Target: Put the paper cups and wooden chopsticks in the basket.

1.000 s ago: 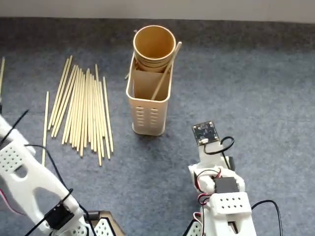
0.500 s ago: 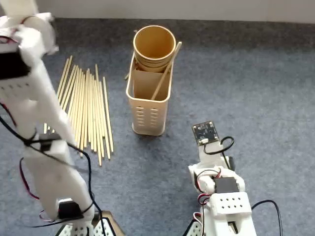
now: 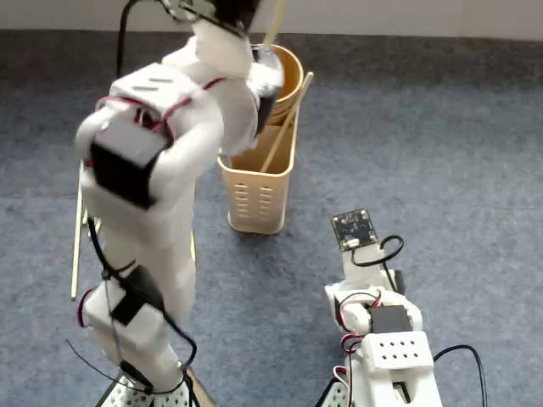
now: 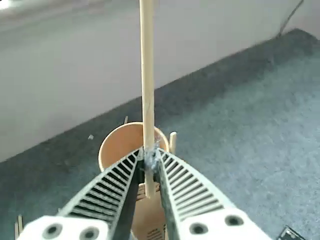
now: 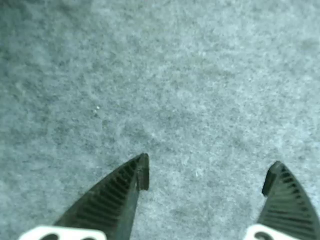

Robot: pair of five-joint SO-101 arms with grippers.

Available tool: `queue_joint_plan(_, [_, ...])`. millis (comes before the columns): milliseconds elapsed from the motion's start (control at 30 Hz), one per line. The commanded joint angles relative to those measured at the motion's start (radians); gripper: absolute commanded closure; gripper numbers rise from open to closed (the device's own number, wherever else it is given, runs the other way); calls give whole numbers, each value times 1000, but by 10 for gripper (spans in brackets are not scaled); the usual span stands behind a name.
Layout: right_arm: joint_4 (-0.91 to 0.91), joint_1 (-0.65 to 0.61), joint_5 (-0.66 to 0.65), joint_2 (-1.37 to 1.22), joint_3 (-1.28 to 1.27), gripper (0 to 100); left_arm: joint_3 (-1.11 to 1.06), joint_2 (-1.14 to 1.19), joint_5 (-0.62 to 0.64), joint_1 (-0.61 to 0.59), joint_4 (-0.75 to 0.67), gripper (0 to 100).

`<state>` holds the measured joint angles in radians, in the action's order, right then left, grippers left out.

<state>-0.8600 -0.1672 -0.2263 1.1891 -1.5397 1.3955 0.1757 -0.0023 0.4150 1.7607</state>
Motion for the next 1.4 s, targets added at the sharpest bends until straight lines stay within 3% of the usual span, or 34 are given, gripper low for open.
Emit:
queue_joint_plan(0, [16,-12,-14,13,7,641,18,-151,-78,104,6,996])
queue_joint_plan(167, [16,-12,-14,13,7,641,-222,-361,-75,41,8,996])
queue_joint_plan(367, [16,-12,-14,13,7,641,-814,-776,-83,36,-35,996])
queue_joint_plan(533, [16,-12,-14,13,7,641,-1494,-1038,-77,-71,-479,996])
queue_joint_plan(667, [16,-12,-14,13,7,641,-1797,-1052,-75,-99,-855,996])
queue_joint_plan(767, [16,-12,-14,13,7,641,-1876,-1001,-75,-79,-1054,996])
queue_joint_plan(933, [16,-12,-14,13,7,641,-1871,-857,-75,-47,-1197,996])
queue_joint_plan(1133, [16,-12,-14,13,7,641,-1870,-719,-75,-48,-1255,992])
queue_joint_plan(1267, [16,-12,-14,13,7,641,-1876,-684,-75,-53,-1252,896])
queue_joint_plan(1367, [16,-12,-14,13,7,641,-1877,-685,-75,-53,-1250,891])
